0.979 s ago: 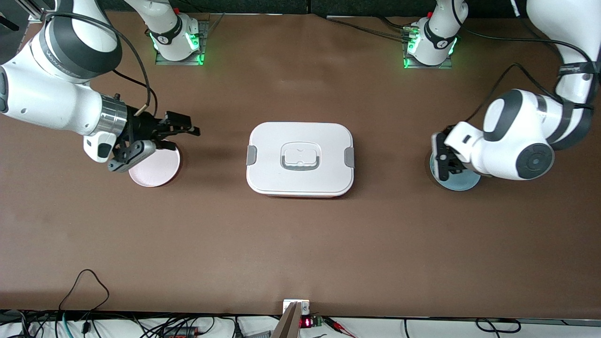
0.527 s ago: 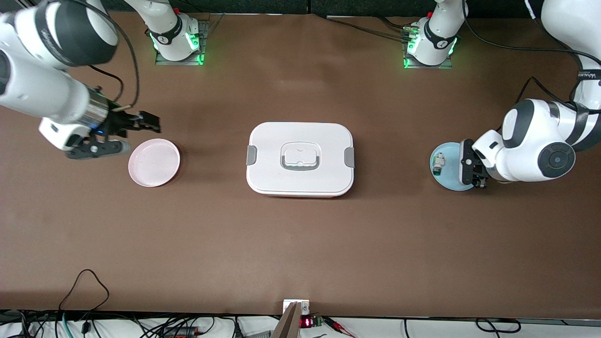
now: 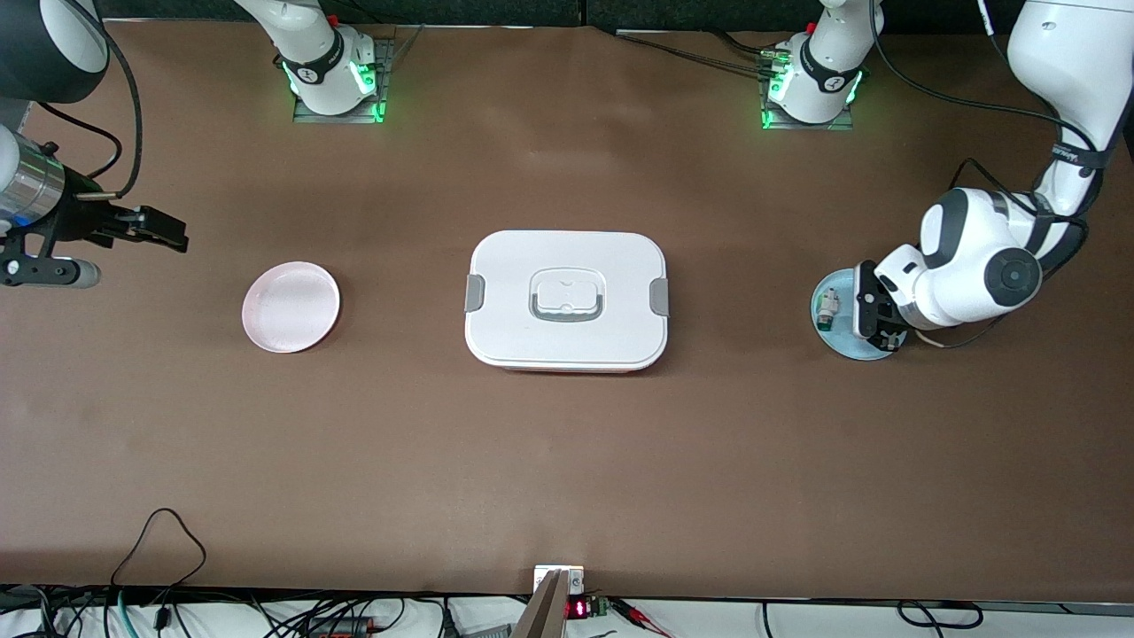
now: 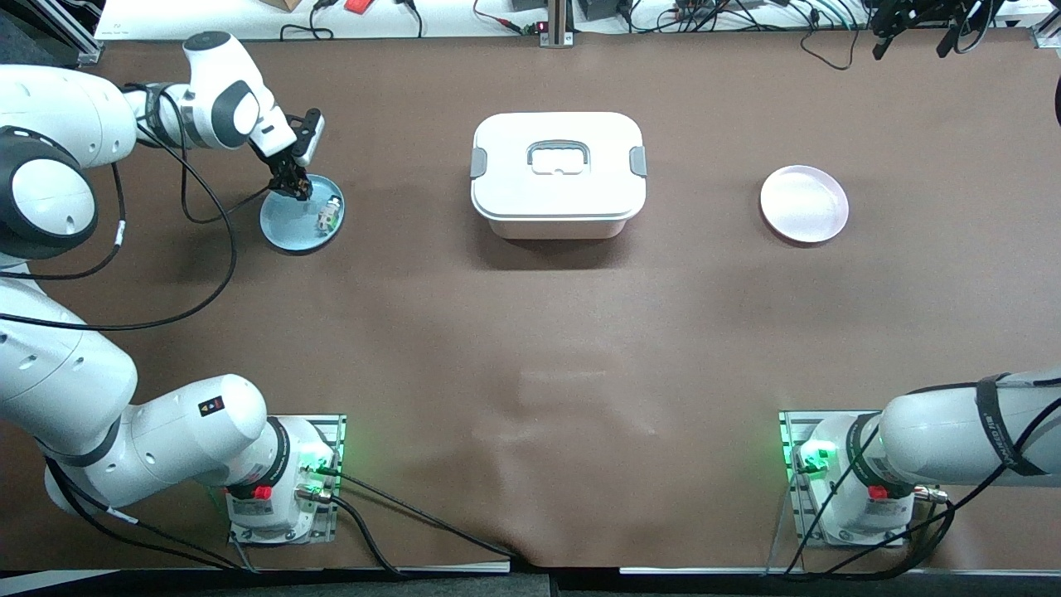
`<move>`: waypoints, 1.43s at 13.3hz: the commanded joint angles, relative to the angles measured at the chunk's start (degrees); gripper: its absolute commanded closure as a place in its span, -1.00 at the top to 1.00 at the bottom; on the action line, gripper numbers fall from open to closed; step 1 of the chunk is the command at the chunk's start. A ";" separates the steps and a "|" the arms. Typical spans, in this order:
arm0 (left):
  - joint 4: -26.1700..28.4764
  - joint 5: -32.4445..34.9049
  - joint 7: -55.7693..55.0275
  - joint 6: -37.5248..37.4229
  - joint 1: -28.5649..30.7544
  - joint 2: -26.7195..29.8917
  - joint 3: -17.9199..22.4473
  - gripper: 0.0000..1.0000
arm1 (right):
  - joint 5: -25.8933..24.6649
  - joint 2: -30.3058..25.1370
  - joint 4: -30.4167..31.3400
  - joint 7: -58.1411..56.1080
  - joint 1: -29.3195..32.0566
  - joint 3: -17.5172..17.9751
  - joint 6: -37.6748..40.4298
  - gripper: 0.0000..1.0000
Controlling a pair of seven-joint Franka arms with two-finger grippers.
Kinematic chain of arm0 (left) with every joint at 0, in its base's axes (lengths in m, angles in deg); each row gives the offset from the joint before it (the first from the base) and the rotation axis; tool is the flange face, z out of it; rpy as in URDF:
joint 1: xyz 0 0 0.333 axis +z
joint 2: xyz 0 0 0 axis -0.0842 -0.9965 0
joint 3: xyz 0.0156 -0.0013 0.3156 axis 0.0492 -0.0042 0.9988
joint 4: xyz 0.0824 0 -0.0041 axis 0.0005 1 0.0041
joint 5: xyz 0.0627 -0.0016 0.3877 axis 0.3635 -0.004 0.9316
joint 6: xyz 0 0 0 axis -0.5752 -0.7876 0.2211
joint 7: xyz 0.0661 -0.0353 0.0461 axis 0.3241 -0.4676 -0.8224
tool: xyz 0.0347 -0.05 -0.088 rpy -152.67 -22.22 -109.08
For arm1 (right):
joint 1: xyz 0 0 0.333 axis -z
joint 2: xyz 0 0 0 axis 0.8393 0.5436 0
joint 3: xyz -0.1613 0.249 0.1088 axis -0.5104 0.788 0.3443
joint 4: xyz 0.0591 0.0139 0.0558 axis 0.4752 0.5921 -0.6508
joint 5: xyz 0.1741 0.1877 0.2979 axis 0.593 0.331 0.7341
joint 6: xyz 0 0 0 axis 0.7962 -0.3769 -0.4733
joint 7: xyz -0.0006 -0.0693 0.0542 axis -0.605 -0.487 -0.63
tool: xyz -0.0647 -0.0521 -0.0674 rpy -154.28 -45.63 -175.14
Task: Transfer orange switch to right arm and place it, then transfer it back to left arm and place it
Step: 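Lower the switch beside the green switch and open the left gripper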
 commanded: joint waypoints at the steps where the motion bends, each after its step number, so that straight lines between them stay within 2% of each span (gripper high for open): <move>1: 2.28 1.17 1.17 4.64 2.43 -1.04 -0.56 -0.97 | -1.30 -0.05 -0.97 -0.03 0.42 -2.86 1.23 1.00; 4: 2.28 2.83 1.26 6.49 3.48 -2.27 -0.30 -0.95 | -1.30 -2.76 1.65 -1.71 0.25 -3.66 0.45 1.00; 8: 2.28 4.34 1.34 7.73 5.24 -3.95 -0.39 -0.95 | -0.86 -10.14 13.77 -6.72 0.51 -3.84 -9.30 1.00; 11: 2.28 4.34 1.17 7.73 5.24 -4.03 -0.47 -0.89 | -0.69 -10.42 12.13 -5.23 0.59 -3.84 -7.03 1.00; 13: 2.19 4.34 1.17 7.73 5.24 -4.12 -0.48 -0.55 | -0.25 -9.90 10.46 -5.66 0.68 -4.89 -7.03 1.00; 14: 2.19 4.34 1.08 7.73 5.24 -4.12 -0.48 -0.49 | -0.25 -9.11 8.97 -6.36 0.60 -4.89 -6.77 1.00; 15: 2.19 4.34 1.08 7.73 5.24 -4.12 -0.48 0.33 | -0.16 -8.58 8.17 -6.19 0.42 -4.72 -5.90 1.00; 16: 2.10 4.34 1.17 7.64 5.24 -4.12 -0.56 0.99 | -0.16 -7.97 7.04 -6.02 -0.01 -4.37 -5.63 1.00; 19: 0.88 4.33 -1.98 5.89 4.98 -2.72 -0.91 1.00 | 0.19 -7.96 4.83 -6.19 0.16 -4.28 -2.99 1.00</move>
